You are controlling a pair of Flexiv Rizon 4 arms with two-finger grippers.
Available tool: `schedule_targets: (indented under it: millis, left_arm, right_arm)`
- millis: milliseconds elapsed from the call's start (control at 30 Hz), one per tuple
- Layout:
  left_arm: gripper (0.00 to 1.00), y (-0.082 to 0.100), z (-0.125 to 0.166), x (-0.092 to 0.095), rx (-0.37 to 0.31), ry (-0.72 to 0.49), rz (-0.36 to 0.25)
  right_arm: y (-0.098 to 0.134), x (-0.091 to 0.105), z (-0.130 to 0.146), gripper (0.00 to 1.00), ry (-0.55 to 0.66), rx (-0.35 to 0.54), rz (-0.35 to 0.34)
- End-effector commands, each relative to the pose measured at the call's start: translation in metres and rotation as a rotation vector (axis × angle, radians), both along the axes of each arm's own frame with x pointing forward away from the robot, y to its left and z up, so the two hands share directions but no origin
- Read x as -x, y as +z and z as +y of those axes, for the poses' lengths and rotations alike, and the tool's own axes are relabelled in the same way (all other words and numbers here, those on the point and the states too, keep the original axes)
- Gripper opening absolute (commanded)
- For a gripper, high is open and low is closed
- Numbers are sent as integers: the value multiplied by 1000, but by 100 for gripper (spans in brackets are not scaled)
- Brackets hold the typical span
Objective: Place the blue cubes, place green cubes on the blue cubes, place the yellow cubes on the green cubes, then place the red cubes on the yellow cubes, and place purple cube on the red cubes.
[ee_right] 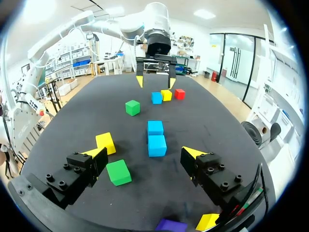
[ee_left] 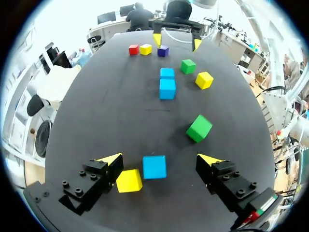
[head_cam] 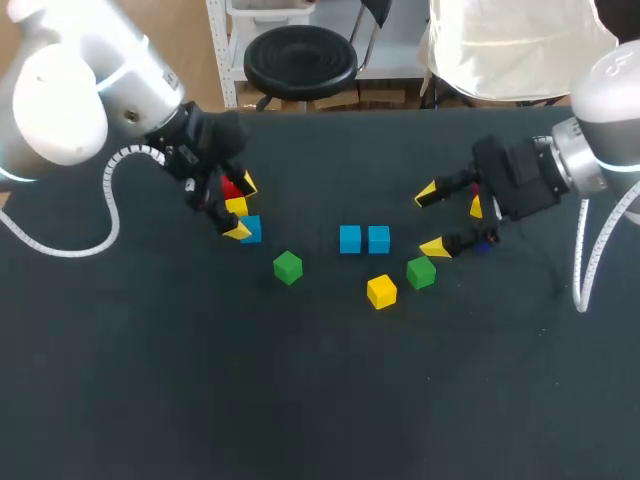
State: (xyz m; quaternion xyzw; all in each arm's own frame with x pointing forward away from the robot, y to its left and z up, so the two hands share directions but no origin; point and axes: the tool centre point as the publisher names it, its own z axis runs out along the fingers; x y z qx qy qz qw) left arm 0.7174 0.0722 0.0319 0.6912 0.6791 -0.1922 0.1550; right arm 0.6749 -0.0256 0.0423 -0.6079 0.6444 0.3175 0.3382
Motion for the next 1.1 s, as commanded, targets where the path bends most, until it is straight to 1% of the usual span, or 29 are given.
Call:
schedule_targets:
  millis: [33,100,233,333,367,467,833,1000,1100]
  left_arm:
    - [100,-1,-6,10,-4,-14,-17]
    - [100,-5,-7,11,-8,-17,-10]
    - [100,-11,-5,11,-36,5,-3]
    - [100,-12,-4,11,-74,19,-13]
    - [100,-12,-4,12,-98,24,-18]
    - [100,-12,-4,13,-118,35,-31]
    - [100,-16,3,17,-127,63,-19]
    - [100,-20,1,17,-134,54,-4]
    - [100,-21,-1,16,-140,45,-5]
  right_arm:
    - [0,0,0,100,0,-2,-1]
    - [0,0,0,100,0,-2,-1]
    - [0,0,0,100,0,-2,-1]
    - [0,0,0,100,0,-2,-1]
    - [0,0,0,100,0,-2,-1]
    - [0,0,0,100,0,-2,-1]
    - [0,0,0,100,0,-2,-1]
    - [0,0,0,100,0,-2,-1]
    - [0,0,0,100,0,-2,-1]
